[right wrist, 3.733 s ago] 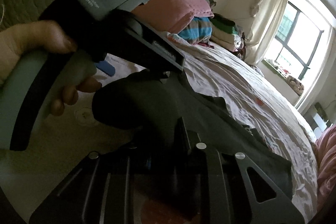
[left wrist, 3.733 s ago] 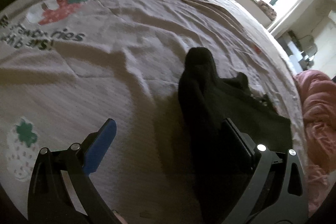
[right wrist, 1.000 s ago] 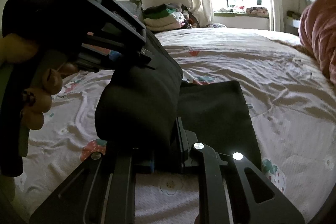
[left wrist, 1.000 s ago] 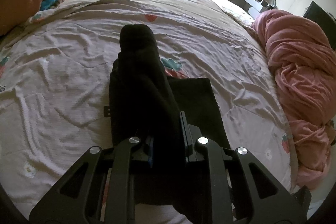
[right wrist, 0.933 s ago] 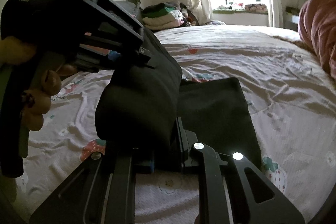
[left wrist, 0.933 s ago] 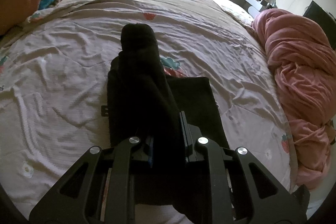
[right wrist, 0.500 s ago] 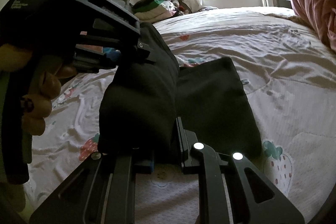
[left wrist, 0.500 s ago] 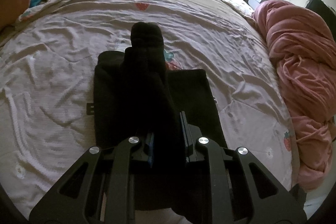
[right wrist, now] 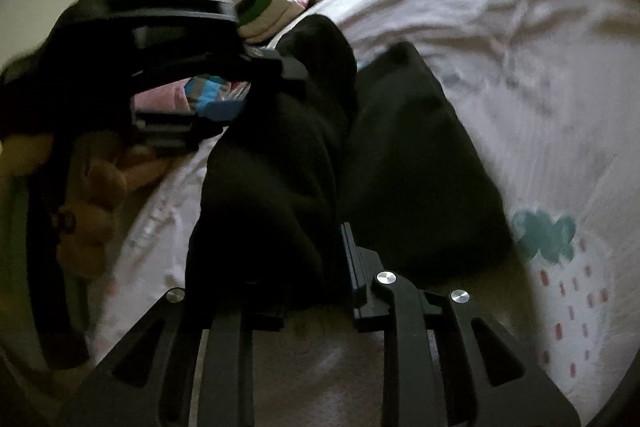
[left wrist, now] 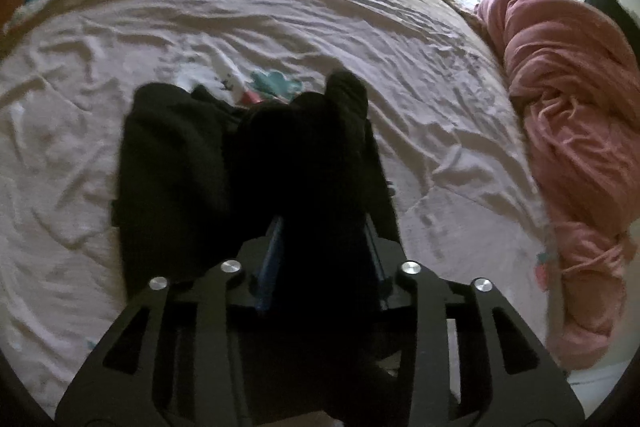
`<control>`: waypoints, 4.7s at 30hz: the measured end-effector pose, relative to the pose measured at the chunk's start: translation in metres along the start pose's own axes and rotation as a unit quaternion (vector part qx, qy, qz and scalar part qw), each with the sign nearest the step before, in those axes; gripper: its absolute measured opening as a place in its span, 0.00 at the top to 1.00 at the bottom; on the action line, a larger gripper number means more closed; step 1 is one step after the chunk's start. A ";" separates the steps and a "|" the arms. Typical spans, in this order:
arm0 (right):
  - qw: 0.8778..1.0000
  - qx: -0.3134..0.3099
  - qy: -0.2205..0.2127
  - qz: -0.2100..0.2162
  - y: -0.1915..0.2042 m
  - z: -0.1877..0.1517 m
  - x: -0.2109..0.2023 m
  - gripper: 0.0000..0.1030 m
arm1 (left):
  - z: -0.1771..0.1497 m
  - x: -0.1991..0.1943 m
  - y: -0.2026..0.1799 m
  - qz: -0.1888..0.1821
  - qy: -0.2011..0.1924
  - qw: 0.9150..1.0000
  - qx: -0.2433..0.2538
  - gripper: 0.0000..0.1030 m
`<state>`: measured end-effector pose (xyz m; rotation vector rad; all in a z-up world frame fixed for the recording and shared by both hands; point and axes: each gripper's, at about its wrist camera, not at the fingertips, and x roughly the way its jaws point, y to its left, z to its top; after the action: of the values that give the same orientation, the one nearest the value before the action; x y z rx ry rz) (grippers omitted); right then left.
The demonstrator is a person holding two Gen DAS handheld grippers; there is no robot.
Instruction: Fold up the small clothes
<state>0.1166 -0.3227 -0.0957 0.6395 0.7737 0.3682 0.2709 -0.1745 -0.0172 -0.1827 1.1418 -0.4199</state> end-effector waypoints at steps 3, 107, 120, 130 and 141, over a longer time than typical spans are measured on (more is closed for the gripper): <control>1.000 0.025 0.006 0.017 -0.009 0.000 0.002 0.80 | 0.000 0.000 0.004 -0.048 -0.002 0.999 -0.024 0.44; 0.945 -0.257 -0.118 -0.164 0.076 0.018 -0.124 0.05 | -0.132 -0.116 0.061 0.075 -0.164 0.983 0.020 0.09; 0.934 -0.278 -0.128 -0.186 0.098 -0.036 -0.129 0.04 | -0.183 -0.146 0.082 0.084 -0.187 0.979 0.017 0.09; 0.934 -0.260 -0.115 -0.216 0.095 -0.078 -0.126 0.04 | -0.220 -0.154 0.084 0.093 -0.196 0.975 0.043 0.09; 0.926 -0.266 -0.101 -0.247 0.087 -0.118 -0.123 0.04 | -0.243 -0.151 0.091 0.091 -0.193 0.976 0.041 0.09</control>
<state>-0.0597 -0.2751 -0.0377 -0.0407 0.5752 0.0352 0.0187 -0.0128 -0.0222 -0.0808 0.7484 -0.2525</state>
